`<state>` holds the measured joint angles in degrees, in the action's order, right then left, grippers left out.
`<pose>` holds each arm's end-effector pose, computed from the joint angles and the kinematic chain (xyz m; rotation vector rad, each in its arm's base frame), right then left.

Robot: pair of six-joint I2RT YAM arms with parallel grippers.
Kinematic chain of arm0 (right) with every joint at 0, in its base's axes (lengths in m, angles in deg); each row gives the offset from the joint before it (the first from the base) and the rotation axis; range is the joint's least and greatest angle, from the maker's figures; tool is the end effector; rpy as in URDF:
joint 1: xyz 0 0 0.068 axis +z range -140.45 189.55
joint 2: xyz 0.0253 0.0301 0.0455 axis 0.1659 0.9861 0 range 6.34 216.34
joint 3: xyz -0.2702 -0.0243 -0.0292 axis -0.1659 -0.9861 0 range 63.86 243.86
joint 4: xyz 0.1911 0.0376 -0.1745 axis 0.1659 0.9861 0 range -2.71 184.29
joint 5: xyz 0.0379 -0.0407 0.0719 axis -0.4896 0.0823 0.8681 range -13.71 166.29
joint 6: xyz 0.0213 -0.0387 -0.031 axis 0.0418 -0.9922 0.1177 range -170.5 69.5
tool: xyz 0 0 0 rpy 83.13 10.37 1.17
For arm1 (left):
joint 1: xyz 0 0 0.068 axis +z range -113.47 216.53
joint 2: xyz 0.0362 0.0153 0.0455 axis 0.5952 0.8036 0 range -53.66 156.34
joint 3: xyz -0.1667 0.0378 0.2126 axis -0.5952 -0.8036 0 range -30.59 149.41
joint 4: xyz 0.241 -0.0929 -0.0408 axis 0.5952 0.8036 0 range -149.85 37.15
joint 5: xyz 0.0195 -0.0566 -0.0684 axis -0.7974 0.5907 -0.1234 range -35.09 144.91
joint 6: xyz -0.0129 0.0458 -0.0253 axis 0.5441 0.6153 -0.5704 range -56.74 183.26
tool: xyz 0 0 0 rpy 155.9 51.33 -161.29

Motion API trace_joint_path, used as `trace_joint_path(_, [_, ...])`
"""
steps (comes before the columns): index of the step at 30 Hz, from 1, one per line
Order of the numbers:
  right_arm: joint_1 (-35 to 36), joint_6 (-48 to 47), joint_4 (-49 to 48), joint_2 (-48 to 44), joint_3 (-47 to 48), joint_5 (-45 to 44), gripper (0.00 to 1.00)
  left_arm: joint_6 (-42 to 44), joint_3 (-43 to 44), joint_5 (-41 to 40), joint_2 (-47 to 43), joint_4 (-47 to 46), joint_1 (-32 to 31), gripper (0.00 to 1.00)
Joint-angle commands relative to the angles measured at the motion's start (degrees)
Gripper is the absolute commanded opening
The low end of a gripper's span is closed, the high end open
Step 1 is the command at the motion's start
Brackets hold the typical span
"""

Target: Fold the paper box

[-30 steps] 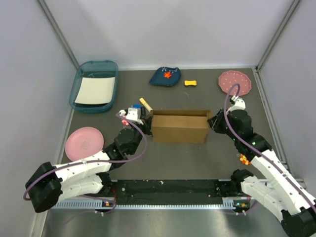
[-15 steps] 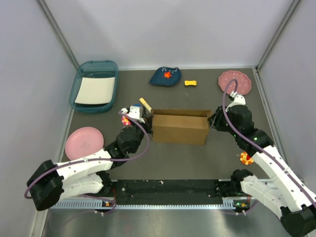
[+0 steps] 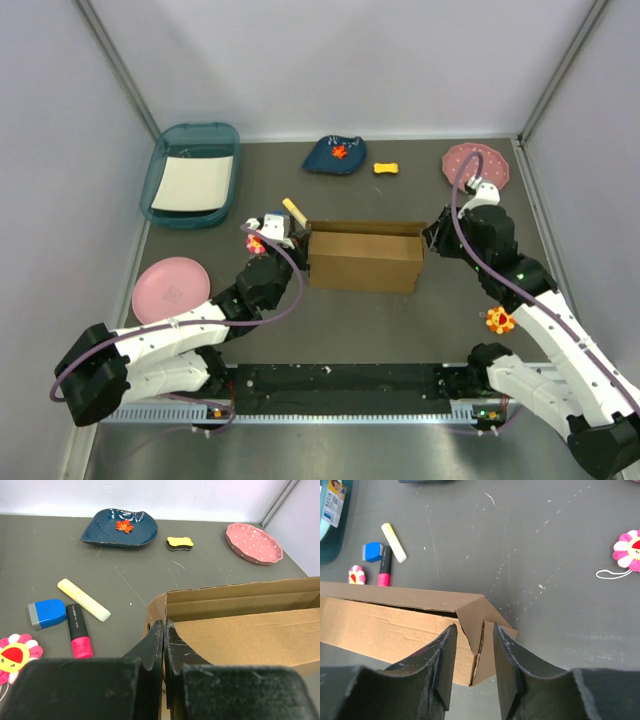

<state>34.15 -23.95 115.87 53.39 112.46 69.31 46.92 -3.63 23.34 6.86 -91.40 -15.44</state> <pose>0.1662 0.0713 0.3236 0.1123 2.0636 0.4325 0.1573 -0.1710 0.2543 0.0718 1.6201 -0.4821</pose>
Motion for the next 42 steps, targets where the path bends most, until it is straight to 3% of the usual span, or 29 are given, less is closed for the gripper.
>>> trace_joint_path(1, [0.45, -2.20, -2.74, 2.08, 3.34, -1.37, 0.31, 1.40, -2.00, -0.60, 2.42, 12.30, -0.07, 0.00])
trace_joint_path(8, [0.45, -2.29, -3.35, 2.09, 0.72, 0.04, 0.00, 0.96, -1.82, -0.42, 2.51, 12.21, -0.15, 0.00])
trace_joint_path(22, [0.45, 1.83, -0.20, -5.65, -14.83, 3.90, 0.00, -0.36, -1.74, -0.24, 4.26, 11.78, -0.07, 0.00])
trace_joint_path(33, [5.11, 7.02, 1.39, -6.35, -19.07, 2.50, 0.00, -2.82, -4.02, 0.72, 4.70, 10.02, -0.24, 0.00])
trace_joint_path(42, [5.19, 7.90, 4.20, -6.80, -17.05, -0.57, 0.00, -1.85, -4.02, 0.20, 4.00, 9.05, -0.24, 0.00])
